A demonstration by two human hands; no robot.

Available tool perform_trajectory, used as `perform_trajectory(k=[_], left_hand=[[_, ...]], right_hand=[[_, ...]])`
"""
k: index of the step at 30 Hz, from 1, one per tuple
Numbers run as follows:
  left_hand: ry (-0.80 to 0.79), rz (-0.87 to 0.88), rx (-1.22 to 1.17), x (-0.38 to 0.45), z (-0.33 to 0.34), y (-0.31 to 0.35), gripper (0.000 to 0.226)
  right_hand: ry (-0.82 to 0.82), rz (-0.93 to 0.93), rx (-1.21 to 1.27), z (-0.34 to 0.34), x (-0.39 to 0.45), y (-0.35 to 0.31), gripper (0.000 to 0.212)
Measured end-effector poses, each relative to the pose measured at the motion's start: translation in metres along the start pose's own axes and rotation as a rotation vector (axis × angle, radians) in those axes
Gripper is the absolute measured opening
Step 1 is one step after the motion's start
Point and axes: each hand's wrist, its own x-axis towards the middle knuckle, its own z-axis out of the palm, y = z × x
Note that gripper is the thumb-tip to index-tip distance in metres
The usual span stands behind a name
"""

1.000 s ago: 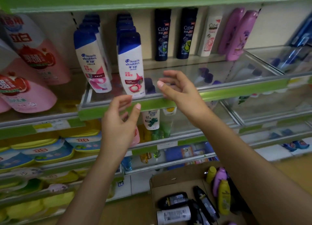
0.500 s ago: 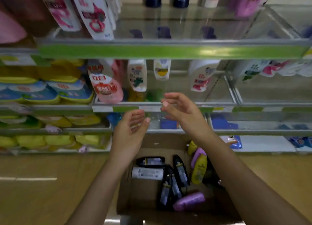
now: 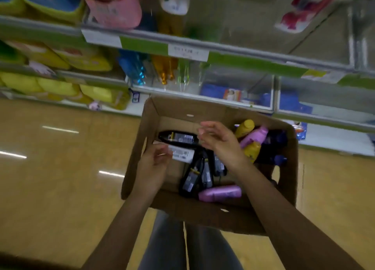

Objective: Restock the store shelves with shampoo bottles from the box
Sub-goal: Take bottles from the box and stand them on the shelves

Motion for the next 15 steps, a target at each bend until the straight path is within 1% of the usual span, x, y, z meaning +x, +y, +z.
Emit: perform_trajectory(k=[2,4,8,9,10,12,15], left_hand=[[0.007,-0.058,0.035,0.013,0.006,-0.02,0.02],[-0.002,-0.109,0.07,0.024,0.01,-0.039,0.025],[-0.013,-0.188,0.089,0.042,0.013,-0.069,0.025],[-0.014,-0.195,0.1,0.046,0.012,-0.074,0.024],[-0.013,-0.207,0.105,0.05,0.011,-0.08,0.023],[-0.003,-0.241,0.094,0.057,0.008,-0.089,0.023],[-0.006,-0.287,0.059,0.065,0.006,-0.098,0.025]], right_hand=[[-0.001,0.046,-0.013,0.005,0.017,0.025,0.021],[-0.014,0.098,-0.06,0.011,0.034,0.05,0.016],[-0.047,0.128,-0.154,0.032,0.065,0.097,0.014],[-0.055,0.118,-0.22,0.037,0.071,0.107,0.018],[-0.071,0.101,-0.34,0.042,0.078,0.117,0.025],[-0.126,0.056,-0.641,0.052,0.09,0.135,0.04],[-0.205,0.004,-0.951,0.068,0.098,0.159,0.048]])
